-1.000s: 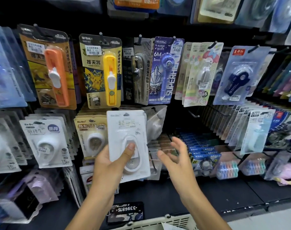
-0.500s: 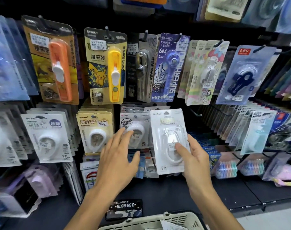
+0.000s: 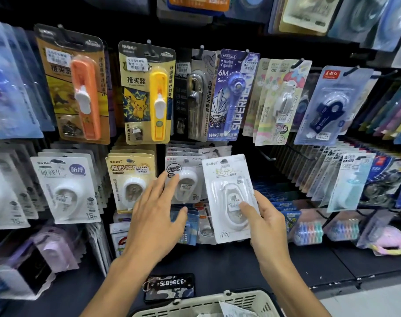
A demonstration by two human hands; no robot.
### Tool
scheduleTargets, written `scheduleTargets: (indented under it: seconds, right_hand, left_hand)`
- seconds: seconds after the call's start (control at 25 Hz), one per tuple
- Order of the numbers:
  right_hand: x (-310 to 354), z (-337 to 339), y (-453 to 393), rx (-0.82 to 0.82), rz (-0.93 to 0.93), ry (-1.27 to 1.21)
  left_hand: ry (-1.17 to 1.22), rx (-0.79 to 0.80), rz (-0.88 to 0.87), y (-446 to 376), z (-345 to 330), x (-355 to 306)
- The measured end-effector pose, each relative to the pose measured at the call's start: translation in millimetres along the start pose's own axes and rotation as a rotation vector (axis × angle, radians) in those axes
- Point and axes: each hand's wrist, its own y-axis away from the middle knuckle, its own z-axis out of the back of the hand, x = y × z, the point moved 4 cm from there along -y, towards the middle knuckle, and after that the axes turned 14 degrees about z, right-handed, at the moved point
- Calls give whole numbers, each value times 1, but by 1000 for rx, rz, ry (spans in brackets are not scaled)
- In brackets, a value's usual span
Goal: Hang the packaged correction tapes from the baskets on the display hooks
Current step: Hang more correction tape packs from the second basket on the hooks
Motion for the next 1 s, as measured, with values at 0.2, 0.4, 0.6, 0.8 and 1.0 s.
scheduleTargets:
  seconds: [0.2, 0.4, 0.6, 0.8, 1.0]
  right_hand:
    - [-20, -6, -28, -114, -130, 208]
    - [-32, -23, -60, -17, -241, 440]
    - [2, -27, -104, -169, -226, 264]
    - [21, -39, -99, -217, 84, 771]
    - [31, -46, -83, -146, 333, 892]
  left_hand:
    - [-87, -4, -48, 2, -6, 0]
    - [-134, -24, -73, 5, -5, 2]
    - [-180, 2, -75, 1, -8, 5]
    - [-147, -9, -76, 0, -7, 4]
    - [-144, -7, -61, 0, -4, 2]
